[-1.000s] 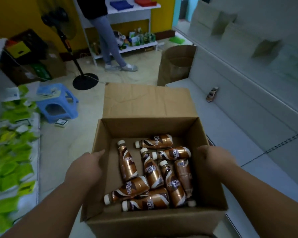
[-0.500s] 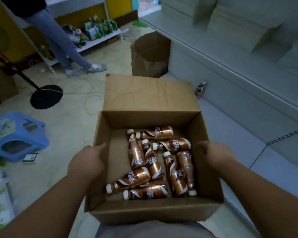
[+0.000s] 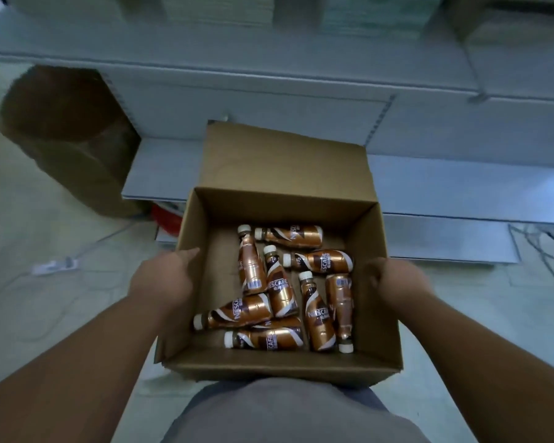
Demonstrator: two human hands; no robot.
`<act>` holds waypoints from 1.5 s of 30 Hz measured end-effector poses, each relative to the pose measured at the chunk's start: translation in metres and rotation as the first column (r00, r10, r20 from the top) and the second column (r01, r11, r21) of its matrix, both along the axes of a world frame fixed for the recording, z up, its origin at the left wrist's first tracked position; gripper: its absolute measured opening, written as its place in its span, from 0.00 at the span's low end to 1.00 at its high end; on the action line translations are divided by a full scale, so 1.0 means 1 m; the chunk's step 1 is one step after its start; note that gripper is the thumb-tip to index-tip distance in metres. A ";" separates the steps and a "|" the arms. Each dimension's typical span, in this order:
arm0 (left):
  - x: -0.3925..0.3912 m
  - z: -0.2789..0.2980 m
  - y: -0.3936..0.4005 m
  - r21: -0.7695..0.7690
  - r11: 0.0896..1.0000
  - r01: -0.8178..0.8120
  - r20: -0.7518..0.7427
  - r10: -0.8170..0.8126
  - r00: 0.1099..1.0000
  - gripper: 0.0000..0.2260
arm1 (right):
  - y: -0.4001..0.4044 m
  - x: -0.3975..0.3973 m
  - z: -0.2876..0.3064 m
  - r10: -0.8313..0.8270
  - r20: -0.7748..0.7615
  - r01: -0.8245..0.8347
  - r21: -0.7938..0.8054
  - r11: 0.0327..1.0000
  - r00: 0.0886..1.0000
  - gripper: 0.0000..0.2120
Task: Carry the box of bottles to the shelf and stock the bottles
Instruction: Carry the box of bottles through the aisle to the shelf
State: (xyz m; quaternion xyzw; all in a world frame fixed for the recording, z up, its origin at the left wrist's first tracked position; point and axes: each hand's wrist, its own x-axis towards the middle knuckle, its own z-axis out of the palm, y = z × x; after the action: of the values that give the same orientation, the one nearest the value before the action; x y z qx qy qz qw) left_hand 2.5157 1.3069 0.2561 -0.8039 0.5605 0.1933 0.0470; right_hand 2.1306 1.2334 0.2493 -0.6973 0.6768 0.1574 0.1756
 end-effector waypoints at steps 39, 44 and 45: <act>-0.240 -0.520 -0.207 0.251 0.317 0.915 -0.022 -0.943 0.333 0.27 | 0.167 -0.042 -0.524 -0.954 -0.085 0.955 0.102 0.280 0.289 0.23; -0.237 -0.583 -0.219 0.247 0.265 0.932 -0.008 -0.961 0.276 0.26 | 0.164 -0.018 -0.586 -0.970 -0.089 0.974 0.023 0.224 0.225 0.20; -0.234 -0.591 -0.219 0.247 0.266 0.932 -0.011 -0.961 0.278 0.26 | 0.166 -0.010 -0.593 -0.973 -0.092 0.978 0.002 0.211 0.210 0.19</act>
State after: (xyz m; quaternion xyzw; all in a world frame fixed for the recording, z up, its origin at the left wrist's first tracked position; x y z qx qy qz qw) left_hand 2.2822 1.0879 -0.3349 -0.3114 0.9008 0.1262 0.2750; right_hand 2.1202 1.3992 -0.3438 -0.1065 0.9652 0.0571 0.2320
